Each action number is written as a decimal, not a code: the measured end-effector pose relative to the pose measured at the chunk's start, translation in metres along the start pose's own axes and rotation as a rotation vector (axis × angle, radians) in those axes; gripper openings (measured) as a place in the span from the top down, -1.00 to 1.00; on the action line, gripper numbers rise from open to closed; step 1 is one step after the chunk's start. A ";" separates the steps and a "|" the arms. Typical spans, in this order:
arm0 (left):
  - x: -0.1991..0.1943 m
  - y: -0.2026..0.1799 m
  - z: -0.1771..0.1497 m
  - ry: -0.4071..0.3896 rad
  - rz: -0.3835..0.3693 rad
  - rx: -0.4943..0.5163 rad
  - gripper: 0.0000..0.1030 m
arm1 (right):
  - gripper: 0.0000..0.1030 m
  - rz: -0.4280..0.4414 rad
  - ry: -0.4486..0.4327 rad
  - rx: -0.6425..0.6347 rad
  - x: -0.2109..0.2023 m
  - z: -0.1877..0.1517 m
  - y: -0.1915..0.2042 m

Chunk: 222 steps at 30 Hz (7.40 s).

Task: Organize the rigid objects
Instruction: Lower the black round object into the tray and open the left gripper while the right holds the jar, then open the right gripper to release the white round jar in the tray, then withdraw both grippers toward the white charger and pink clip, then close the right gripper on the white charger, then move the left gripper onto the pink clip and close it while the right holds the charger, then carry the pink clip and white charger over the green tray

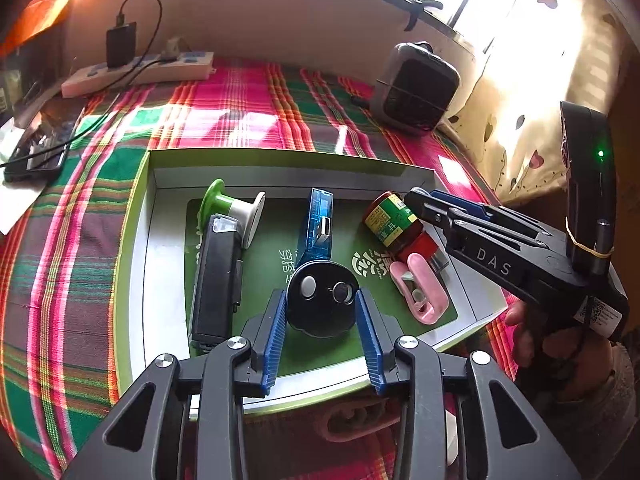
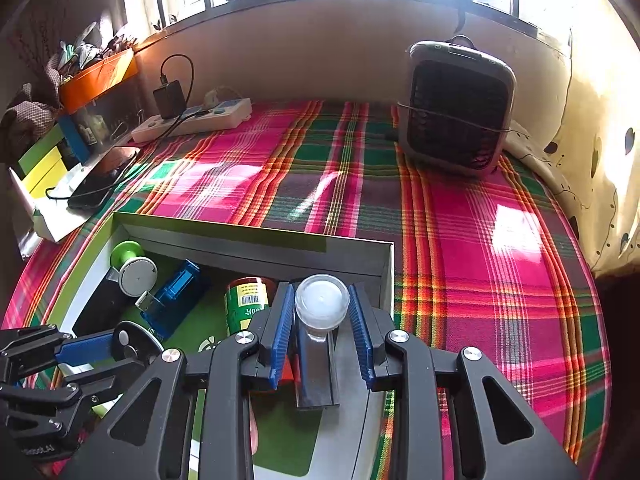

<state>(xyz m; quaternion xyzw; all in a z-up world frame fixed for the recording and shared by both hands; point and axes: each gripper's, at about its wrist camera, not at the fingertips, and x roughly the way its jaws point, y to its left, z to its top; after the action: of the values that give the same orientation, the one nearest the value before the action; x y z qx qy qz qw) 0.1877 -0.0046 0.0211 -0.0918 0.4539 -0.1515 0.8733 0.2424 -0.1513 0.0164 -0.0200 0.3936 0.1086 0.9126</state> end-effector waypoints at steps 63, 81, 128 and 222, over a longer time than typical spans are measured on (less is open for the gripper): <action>-0.091 0.039 -0.067 -0.106 0.011 -0.050 0.19 | -0.05 0.157 0.053 -0.068 -0.082 -0.107 0.071; -0.070 0.036 -0.066 -0.035 -0.060 -0.016 0.19 | 0.29 0.049 0.078 -0.082 -0.079 -0.122 0.078; -0.022 -0.060 -0.068 0.062 -0.010 0.221 0.17 | 0.32 0.011 0.047 0.070 -0.103 -0.139 -0.005; -0.045 -0.044 -0.076 -0.038 0.047 0.173 0.56 | 0.33 0.012 0.021 0.022 -0.108 -0.134 0.019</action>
<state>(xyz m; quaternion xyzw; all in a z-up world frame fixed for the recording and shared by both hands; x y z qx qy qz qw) 0.0926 -0.0322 0.0255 -0.0083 0.4244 -0.1676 0.8898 0.0705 -0.1692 0.0033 -0.0085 0.4044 0.1096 0.9079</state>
